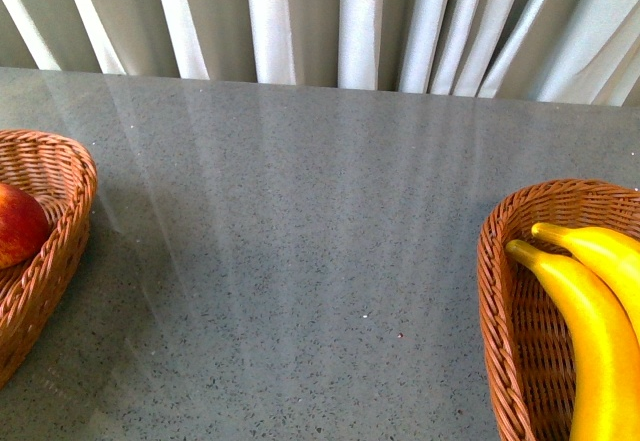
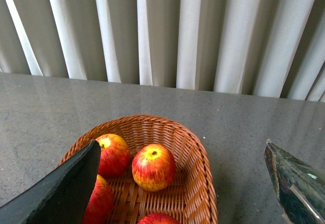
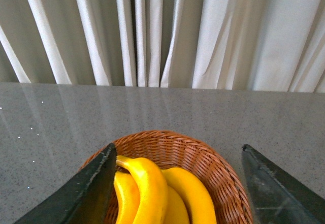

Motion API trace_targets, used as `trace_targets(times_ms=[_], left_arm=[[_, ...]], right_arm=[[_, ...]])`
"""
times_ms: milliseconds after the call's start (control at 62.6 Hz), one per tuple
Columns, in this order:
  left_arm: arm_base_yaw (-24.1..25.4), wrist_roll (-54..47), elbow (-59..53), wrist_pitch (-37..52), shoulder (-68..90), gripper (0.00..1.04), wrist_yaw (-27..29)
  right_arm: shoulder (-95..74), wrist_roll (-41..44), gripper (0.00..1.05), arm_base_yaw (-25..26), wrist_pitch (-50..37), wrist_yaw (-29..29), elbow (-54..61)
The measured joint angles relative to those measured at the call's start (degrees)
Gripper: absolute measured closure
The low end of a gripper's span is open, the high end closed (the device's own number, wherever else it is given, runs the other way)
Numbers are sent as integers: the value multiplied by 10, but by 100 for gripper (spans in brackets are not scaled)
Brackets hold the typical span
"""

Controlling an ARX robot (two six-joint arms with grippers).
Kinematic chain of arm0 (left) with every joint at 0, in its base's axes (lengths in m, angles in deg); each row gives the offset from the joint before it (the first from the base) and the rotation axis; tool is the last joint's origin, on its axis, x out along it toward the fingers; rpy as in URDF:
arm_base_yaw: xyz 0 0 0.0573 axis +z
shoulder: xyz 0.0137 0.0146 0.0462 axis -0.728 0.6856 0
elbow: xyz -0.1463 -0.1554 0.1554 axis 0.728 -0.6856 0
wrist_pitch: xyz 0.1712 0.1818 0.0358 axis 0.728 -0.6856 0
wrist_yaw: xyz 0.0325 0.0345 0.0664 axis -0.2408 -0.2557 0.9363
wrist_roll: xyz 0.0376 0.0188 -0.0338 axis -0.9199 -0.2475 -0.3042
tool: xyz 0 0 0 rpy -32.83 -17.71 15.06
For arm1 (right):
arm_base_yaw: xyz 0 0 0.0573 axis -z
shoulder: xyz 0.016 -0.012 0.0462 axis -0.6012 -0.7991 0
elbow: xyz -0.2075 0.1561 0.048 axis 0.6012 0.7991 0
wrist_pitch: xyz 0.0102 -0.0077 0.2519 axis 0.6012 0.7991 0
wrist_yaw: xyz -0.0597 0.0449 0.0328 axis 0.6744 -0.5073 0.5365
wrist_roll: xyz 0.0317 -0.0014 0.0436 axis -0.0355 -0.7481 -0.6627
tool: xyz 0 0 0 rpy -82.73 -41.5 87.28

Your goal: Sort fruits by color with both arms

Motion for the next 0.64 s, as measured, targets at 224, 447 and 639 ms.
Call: trace_targets(times_ms=[224, 447, 639], left_arm=[[0, 0, 0, 0, 0, 9, 0], [0, 0, 0, 0, 0, 9, 0], [0, 0, 0, 0, 0, 9, 0]], right_arm=[[0, -2, 9, 0, 0, 0, 0], [0, -2, 9, 0, 0, 0, 0], [0, -2, 9, 0, 0, 0, 0]])
